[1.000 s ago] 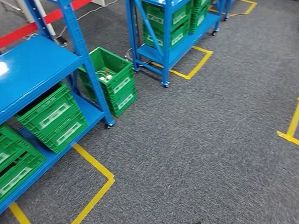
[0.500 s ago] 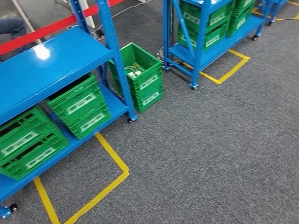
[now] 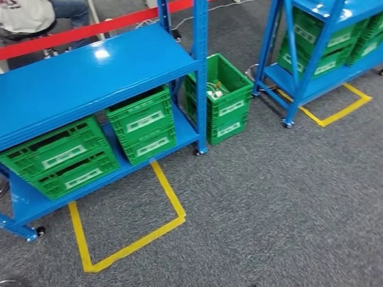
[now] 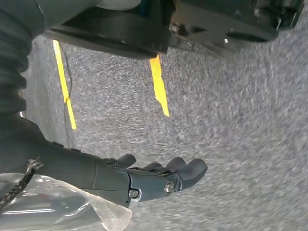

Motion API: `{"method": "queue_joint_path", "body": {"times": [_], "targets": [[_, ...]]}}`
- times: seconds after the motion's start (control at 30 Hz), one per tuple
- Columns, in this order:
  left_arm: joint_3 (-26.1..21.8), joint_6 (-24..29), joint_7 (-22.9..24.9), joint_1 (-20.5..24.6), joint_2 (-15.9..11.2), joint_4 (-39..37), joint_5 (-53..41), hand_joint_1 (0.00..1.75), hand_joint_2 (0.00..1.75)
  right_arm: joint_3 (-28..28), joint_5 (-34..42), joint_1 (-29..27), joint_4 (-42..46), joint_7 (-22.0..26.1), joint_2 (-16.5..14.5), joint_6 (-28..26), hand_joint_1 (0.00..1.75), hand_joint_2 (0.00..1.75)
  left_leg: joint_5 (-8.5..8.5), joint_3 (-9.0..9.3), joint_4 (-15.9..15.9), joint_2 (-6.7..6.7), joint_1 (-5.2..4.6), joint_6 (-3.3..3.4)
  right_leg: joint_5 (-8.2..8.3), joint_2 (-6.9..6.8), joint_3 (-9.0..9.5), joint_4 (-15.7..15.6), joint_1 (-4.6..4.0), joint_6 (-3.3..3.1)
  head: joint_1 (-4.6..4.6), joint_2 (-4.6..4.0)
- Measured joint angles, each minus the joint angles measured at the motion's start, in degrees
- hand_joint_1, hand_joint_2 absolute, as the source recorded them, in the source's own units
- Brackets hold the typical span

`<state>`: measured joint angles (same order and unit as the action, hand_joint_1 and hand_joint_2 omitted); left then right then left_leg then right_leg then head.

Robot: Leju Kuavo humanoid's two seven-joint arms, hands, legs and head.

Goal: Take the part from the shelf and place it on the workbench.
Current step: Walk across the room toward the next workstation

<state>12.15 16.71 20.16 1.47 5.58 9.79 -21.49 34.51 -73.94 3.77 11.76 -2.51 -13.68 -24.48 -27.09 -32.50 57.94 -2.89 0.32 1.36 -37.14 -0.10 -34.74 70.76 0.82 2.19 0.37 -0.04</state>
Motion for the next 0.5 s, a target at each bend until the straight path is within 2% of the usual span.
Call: {"method": "queue_joint_path", "body": {"times": [0.03, 0.07, 0.1, 0.17, 0.2, 0.23, 0.27, 0.3, 0.37, 0.4, 0.43, 0.47, 0.5], "targets": [[0.0, 0.0, 0.0, 0.0, 0.0, 0.0, 0.0, 0.0, 0.0, 0.0, 0.0, 0.0, 0.0, 0.0, 0.0, 0.1, 0.0, 1.75, -0.14, 0.09, 0.1, -0.92, 0.14, -0.22, 2.56, 0.65, 1.2, -3.5, 0.19, 0.11, 0.03, 0.0], [0.0, 0.0, 0.0, 0.0, 0.0, 0.0, 0.0, 0.0, 0.0, 0.0, 0.0, -0.1, 0.0, 0.1, 0.1, 0.1, 0.0, 1.75, -0.28, 0.07, 0.4, -1.77, 0.19, -0.54, 4.47, 2.03, 2.46, -7.0, 0.41, 0.25, 0.11, 0.0], [0.0, 0.0, 0.0, 0.0, 0.0, 0.0, 0.0, 0.0, 0.0, 0.0, 0.0, -0.2, 0.0, 0.2, 0.1, 0.1, 0.0, 1.75, -0.4, -0.13, 0.7, -2.53, 0.22, -0.88, 5.56, 3.35, 3.55, -10.0, 0.63, 0.23, 0.16, 0.0], [0.0, -0.1, 0.0, -0.1, 0.0, 0.0, -0.1, 0.0, 0.0, 0.0, 0.0, -0.2, -0.1, 0.3, 0.1, 0.1, 0.0, 1.75, -0.3, -0.72, 1.0, -3.78, 0.28, -1.65, 5.51, 4.81, 4.6, -12.1, 0.7, -0.19, 0.22, 0.0], [0.0, -0.1, 0.0, -0.1, 0.0, 0.0, -0.1, 0.0, 0.0, 0.0, 0.1, -0.2, -0.1, 0.3, 0.1, 0.1, 0.0, 1.75, -0.13, -0.97, 1.1, -4.38, 0.37, -1.99, 5.45, 4.37, 4.85, -12.3, 0.66, -0.59, 0.17, 0.0], [0.0, -0.1, 0.0, -0.2, 0.0, 0.0, -0.1, 0.0, 0.0, 0.0, 0.1, -0.2, -0.1, 0.4, 0.1, 0.1, 0.0, 1.75, -0.1, -1.11, 1.0, -4.43, 0.43, -2.3, 5.53, 3.7, 5.05, -12.3, 0.65, -0.94, 0.15, 0.0], [0.0, -0.1, 0.0, -0.3, -0.1, 0.0, -0.1, 0.0, 0.0, 0.0, 0.1, -0.1, -0.1, 0.4, 0.0, 0.1, 0.0, 1.75, -0.43, -1.36, 1.5, -3.48, 0.35, -2.59, 5.58, 2.98, 5.19, -12.4, 0.68, -1.28, -0.02, 0.0], [0.0, -0.1, 0.0, -0.2, -0.1, 0.0, -0.1, 0.0, 0.0, 0.0, 0.1, -0.2, -0.1, 0.4, 0.0, 0.1, 0.0, 1.75, -1.36, -2.07, 3.1, -1.92, 0.24, -2.82, 5.58, 2.08, 5.39, -12.5, 0.71, -1.62, -0.24, 0.0], [0.0, -0.1, 0.0, 0.0, -0.1, 0.0, -0.1, 0.0, 0.0, 0.0, 0.1, -0.5, -0.1, 0.4, 0.0, 0.1, 0.0, 1.75, -4.5, -4.95, 9.3, 1.47, 0.12, -3.17, 5.34, 0.14, 5.73, -12.6, 0.56, -2.23, -0.69, 0.0], [0.0, -0.1, 0.0, 0.0, -0.1, 0.0, -0.1, 0.0, 0.0, 0.0, 0.1, -0.7, -0.1, 0.4, 0.0, 0.1, 0.0, 1.75, -5.99, -6.75, 13.1, 2.14, 0.17, -3.27, 5.18, -0.85, 5.83, -12.6, 0.43, -2.48, -0.74, 0.0], [0.0, -0.1, 0.0, 0.0, -0.1, 0.0, -0.1, 0.0, 0.0, 0.0, 0.1, -0.7, -0.1, 0.3, 0.0, 0.1, 0.0, 1.75, -6.69, -8.03, 15.8, 2.38, 0.2, -3.29, 5.01, -1.74, 5.96, -12.6, 0.34, -2.62, -0.74, 0.0], [0.0, -0.2, 0.0, -0.1, -0.1, 0.0, -0.1, 0.0, 0.0, 0.0, 0.1, -0.8, -0.1, 0.3, 0.0, 0.1, 0.0, 1.75, -6.33, -8.45, 16.7, 2.5, 0.21, -3.22, 4.83, -2.57, 6.13, -12.6, 0.25, -2.69, -0.73, 0.0], [0.0, -0.2, 0.0, -0.2, -0.1, 0.0, -0.1, 0.0, 0.0, 0.0, 0.1, -0.8, -0.1, 0.3, 0.0, 0.1, 0.0, 1.75, -4.96, -7.83, 15.5, 2.67, 0.19, -3.05, 4.64, -3.32, 6.37, -12.6, 0.15, -2.7, -0.74, 0.0]]}}
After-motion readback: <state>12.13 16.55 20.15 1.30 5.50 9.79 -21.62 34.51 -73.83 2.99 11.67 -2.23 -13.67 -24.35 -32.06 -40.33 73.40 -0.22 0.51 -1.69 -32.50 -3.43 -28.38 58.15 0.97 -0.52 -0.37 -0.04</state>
